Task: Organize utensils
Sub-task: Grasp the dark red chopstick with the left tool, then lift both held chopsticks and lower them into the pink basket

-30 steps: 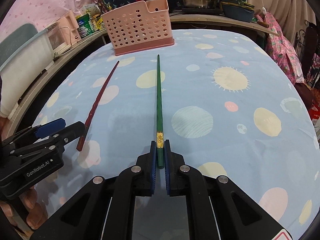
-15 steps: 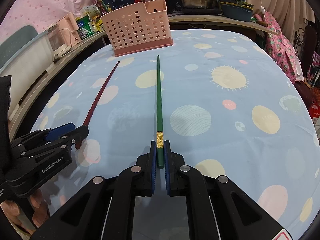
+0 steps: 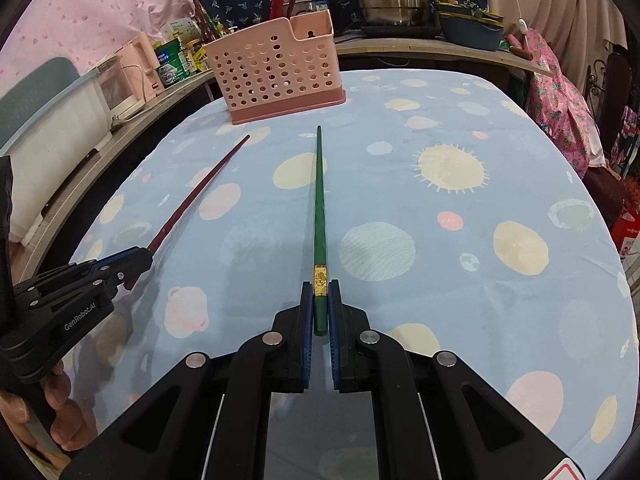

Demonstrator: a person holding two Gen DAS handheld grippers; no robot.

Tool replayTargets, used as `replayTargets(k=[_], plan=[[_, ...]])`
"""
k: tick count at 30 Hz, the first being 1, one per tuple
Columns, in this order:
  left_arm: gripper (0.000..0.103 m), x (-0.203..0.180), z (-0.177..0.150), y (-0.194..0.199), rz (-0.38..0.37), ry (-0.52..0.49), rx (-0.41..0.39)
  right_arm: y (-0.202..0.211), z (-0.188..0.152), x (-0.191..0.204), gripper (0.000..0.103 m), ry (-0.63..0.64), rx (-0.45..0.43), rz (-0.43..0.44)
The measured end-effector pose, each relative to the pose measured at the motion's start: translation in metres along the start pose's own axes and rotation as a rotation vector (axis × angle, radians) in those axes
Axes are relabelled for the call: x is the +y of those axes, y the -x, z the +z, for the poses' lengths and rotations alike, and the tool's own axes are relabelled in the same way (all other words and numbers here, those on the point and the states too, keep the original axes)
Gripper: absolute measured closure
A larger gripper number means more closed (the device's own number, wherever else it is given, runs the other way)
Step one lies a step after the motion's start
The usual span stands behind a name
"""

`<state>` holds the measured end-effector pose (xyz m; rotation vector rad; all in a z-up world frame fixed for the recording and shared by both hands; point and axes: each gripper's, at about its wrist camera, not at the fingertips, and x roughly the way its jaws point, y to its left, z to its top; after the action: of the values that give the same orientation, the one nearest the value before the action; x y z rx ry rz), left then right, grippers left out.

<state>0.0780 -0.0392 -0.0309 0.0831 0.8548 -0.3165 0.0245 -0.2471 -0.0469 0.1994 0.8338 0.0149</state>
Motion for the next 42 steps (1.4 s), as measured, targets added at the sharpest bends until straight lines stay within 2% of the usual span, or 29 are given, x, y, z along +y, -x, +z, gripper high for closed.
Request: replayTargets(k=[11,19,31,42], plan=[[0.096,0.001,0.015,0.030,0.001,-0.001,-0.058,0.027,0.016,0.002,0.096,0.002,-0.067,0.015],[0.096,0.008,0.037,0.064,-0.010,0.009,-0.139,0.060,0.043,-0.002,0.096,0.003,-0.157,0.018],[0.096,0.023,0.091,0.114,-0.003,0.033,-0.293,0.096,0.093,-0.010,0.096,-0.008,-0.279,0.022],[0.096,0.032,0.148,0.134,0.012,0.040,-0.403,0.113,0.146,-0.006,0.096,0.001,-0.368,0.074]])
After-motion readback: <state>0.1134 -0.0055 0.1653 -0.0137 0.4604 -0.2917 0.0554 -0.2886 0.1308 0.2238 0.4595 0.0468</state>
